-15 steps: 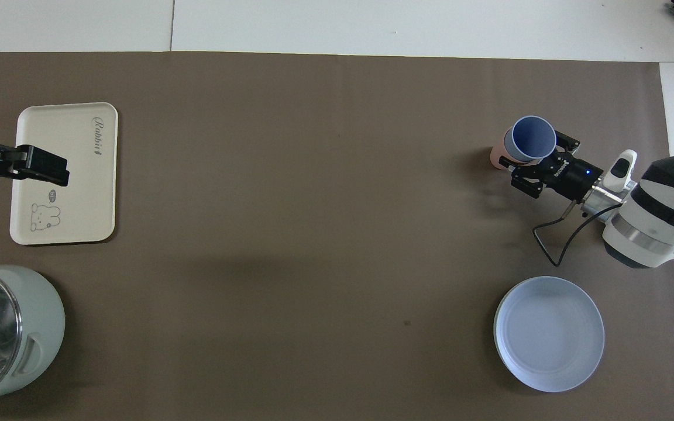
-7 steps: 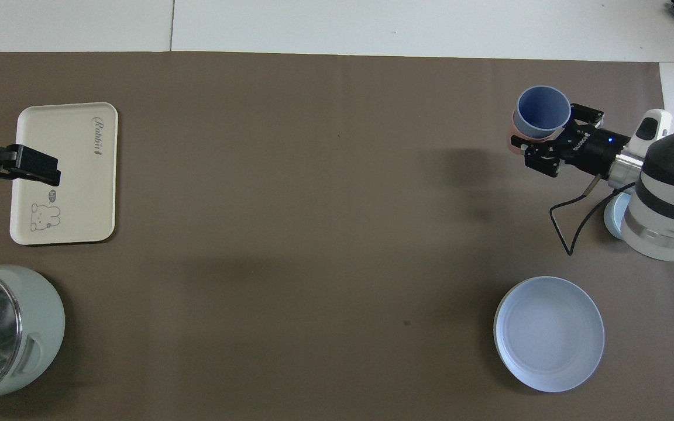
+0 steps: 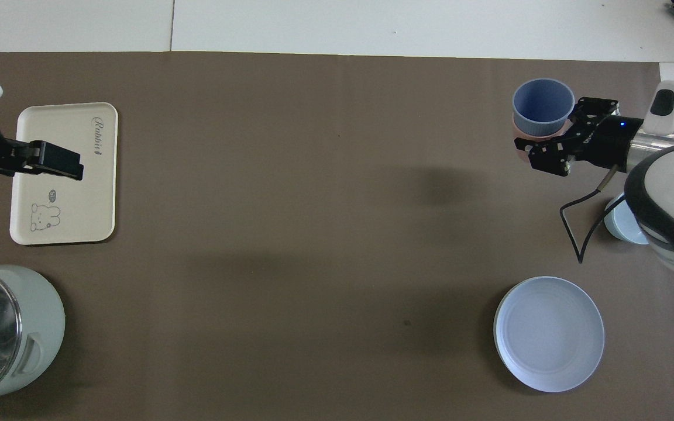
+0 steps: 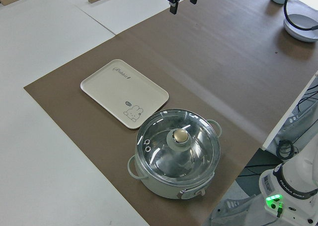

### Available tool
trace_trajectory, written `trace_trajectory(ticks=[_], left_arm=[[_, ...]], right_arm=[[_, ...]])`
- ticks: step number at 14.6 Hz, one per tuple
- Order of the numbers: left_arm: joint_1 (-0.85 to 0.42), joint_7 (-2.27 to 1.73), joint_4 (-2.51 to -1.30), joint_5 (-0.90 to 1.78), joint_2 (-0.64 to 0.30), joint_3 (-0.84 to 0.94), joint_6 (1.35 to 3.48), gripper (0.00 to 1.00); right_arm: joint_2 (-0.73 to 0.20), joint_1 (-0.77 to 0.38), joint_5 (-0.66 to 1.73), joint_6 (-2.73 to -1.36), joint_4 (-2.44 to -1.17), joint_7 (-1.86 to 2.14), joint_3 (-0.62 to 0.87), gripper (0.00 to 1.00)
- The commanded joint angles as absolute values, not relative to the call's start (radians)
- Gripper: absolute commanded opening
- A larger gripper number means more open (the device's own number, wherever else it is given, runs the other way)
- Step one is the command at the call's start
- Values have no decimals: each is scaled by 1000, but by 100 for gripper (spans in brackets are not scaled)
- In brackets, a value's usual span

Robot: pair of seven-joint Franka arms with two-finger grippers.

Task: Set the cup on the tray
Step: 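Bring the pink cup inward while the left gripper reaches the blue cup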

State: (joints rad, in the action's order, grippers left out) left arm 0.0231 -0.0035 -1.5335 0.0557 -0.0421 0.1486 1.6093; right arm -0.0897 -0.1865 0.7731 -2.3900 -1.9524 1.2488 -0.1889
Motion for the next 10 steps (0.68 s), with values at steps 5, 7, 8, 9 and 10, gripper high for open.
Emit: trace_trajectory(ticks=[5,7,8,9,10], left_arm=[[-152,-432,-1525,407,-138,149,1782,97],[-221,-553,-1502,512,-199,149,1874,92],[-247,-599,-1503,552,-210,149,1944,89],[-271,-633,-1512,596,-224,150,2019,87],[-305,-662,-1519,630,-236,150,2072,86]], right_arm=[[-75,-351,353,-2195,-1815,901,-186,0],[-75,-388,325,-2168,-1804,870,-184,0],[-77,-412,283,-2166,-1796,847,-184,0],[-78,-426,240,-2154,-1787,810,-183,0],[-78,-440,207,-2120,-1775,780,-181,0]])
